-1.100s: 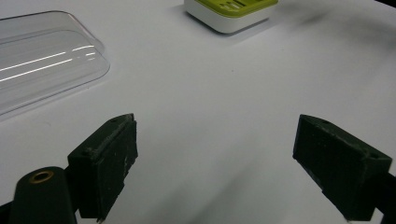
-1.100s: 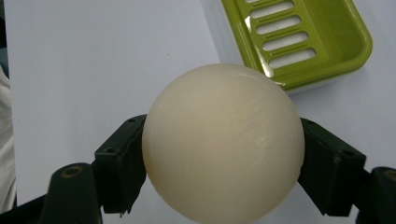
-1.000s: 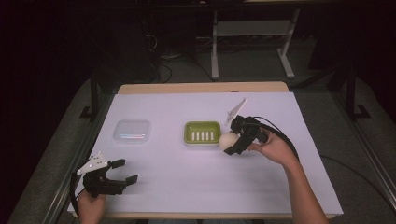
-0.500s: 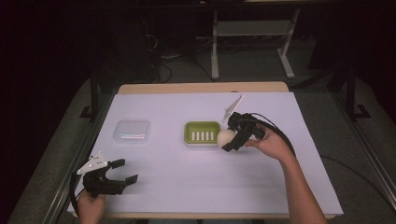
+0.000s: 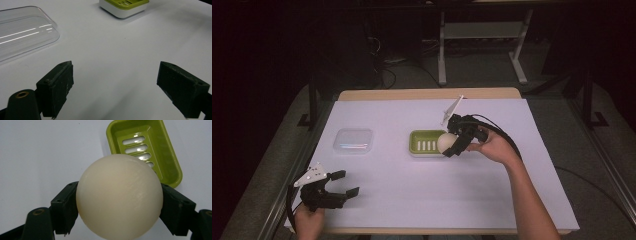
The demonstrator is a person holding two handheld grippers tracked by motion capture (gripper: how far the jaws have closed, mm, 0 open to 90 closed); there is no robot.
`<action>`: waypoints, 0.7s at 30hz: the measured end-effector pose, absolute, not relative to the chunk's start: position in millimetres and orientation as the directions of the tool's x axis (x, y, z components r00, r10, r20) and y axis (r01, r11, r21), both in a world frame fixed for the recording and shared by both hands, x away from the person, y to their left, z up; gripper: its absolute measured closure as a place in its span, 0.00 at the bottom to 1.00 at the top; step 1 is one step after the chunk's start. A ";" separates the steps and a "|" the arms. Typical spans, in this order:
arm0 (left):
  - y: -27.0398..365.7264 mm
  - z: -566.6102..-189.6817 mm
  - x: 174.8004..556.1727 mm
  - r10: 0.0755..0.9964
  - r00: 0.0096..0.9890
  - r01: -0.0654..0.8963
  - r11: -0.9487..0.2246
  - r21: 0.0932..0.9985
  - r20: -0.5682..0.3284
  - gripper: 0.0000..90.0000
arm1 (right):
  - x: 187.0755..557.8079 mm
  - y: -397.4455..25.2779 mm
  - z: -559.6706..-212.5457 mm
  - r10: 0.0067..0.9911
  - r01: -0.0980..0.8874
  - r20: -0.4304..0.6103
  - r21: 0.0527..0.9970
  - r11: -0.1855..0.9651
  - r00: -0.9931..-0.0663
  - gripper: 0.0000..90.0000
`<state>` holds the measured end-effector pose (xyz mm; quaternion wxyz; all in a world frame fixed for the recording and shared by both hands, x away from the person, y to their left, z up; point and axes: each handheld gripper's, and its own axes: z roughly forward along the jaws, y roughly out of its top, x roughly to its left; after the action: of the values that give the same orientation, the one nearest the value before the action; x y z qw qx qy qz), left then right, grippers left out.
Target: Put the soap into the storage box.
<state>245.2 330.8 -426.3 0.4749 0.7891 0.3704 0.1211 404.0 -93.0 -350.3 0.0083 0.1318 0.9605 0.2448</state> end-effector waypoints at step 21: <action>330.4 -426.4 245.7 0.698 0.700 0.467 -0.283 0.838 -0.155 0.14 | 423.3 -60.4 -357.4 0.232 0.219 0.033 0.481 0.849 -0.972 0.26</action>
<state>245.7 330.4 -426.4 0.4726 0.7915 0.3679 0.1220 423.3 -60.4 -357.4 0.0130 0.1170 0.9615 0.2485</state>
